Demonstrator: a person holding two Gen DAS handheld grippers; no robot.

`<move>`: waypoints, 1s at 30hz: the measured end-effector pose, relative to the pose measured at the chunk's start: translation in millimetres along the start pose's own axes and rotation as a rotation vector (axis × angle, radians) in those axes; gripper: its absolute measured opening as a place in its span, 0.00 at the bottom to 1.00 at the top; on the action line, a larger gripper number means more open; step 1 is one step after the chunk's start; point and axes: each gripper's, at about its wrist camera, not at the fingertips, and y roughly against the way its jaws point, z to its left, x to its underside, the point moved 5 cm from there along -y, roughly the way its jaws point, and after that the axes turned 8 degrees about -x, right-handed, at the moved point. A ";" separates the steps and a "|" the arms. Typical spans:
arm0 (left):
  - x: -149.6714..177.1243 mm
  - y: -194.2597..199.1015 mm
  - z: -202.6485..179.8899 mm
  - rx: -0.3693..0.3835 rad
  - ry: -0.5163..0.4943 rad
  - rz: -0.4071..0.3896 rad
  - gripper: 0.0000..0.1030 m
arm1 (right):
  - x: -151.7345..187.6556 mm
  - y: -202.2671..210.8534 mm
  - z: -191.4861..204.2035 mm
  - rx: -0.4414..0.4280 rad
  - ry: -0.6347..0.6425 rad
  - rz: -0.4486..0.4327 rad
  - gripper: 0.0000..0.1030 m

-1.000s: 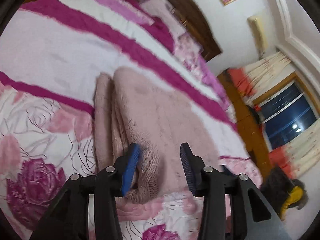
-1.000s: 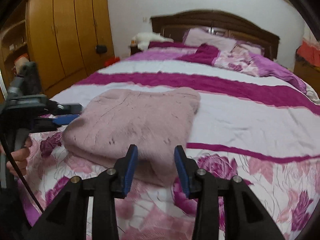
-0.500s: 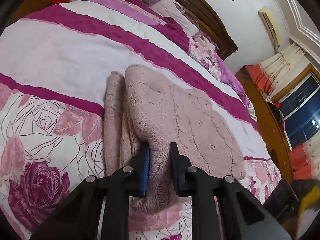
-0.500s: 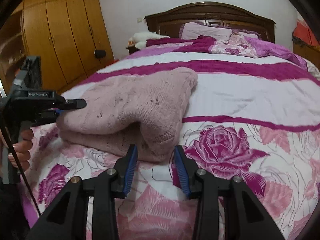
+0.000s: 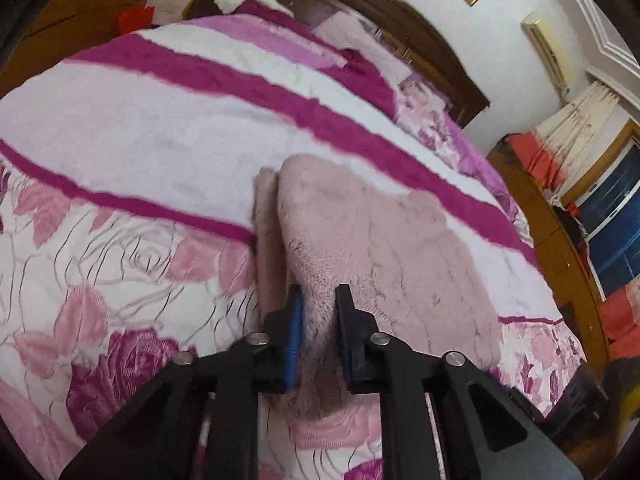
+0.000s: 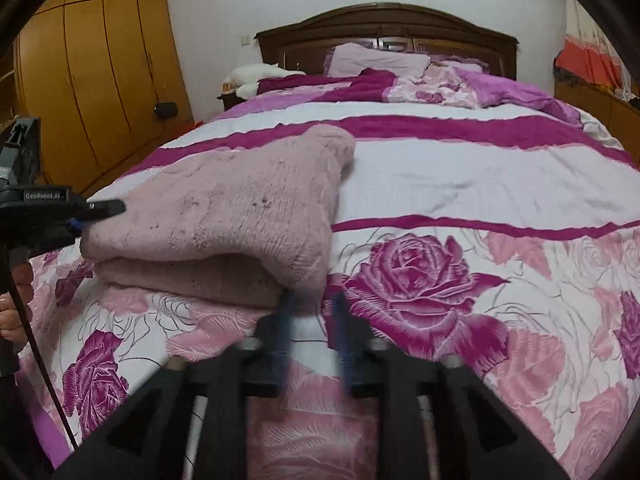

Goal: Fold small clothes

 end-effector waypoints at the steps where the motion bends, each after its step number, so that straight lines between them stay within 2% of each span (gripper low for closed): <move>1: 0.8 4.4 0.6 -0.002 0.003 -0.001 0.00 | -1.3 2.2 0.0 -0.003 0.006 -0.019 0.56; 2: 1.3 11.8 -0.1 0.009 0.009 -0.008 0.00 | -2.8 2.3 0.9 -0.012 0.014 -0.029 0.68; 4: 1.2 27.0 -7.8 0.064 0.015 -0.023 0.00 | -7.6 -5.4 6.8 -0.034 0.064 -0.026 0.68; 5: -1.3 35.3 -16.2 0.098 0.009 -0.055 0.00 | -9.0 -12.9 9.0 -0.023 0.090 -0.008 0.68; 7: -6.0 39.9 -34.1 0.125 -0.024 -0.109 0.20 | -14.3 -34.8 11.5 -0.007 0.103 0.059 0.68; 9: -7.8 27.7 -50.2 0.126 -0.060 -0.125 0.22 | -22.1 -46.8 16.2 0.014 0.121 0.073 0.67; 11: -2.0 -4.2 -54.3 0.084 -0.068 -0.061 0.21 | -34.2 -45.6 19.9 0.057 0.138 0.018 0.67; 13: 7.7 -30.5 -47.9 0.055 -0.052 0.010 0.05 | -43.3 -50.2 22.1 0.102 0.159 -0.009 0.67; 16: 11.6 -36.8 -41.1 0.004 -0.048 0.020 0.00 | -44.1 -83.6 22.1 0.157 0.180 0.098 0.65; 18: 14.1 -36.1 -36.1 -0.065 -0.057 0.024 0.00 | -46.4 -81.0 20.2 0.192 0.185 0.074 0.57; 20: 15.8 -36.2 -28.4 -0.111 -0.046 0.015 0.00 | -45.9 -57.9 9.0 0.250 0.146 -0.011 0.56; 21: 16.6 -36.2 -26.1 -0.110 -0.037 0.017 0.00 | -42.8 -49.1 2.8 0.254 0.131 -0.029 0.56; 25: 19.1 -33.1 -24.2 -0.127 -0.053 0.004 0.00 | -25.6 -30.2 -13.6 0.178 0.088 0.010 0.56; 27: 21.9 -31.2 -25.9 -0.142 -0.079 -0.004 0.00 | -19.6 -21.3 -13.9 0.185 0.106 0.021 0.56; 30: 22.8 -27.8 -24.4 -0.120 -0.077 0.002 0.00 | -6.9 -10.2 -15.1 0.181 0.126 0.038 0.55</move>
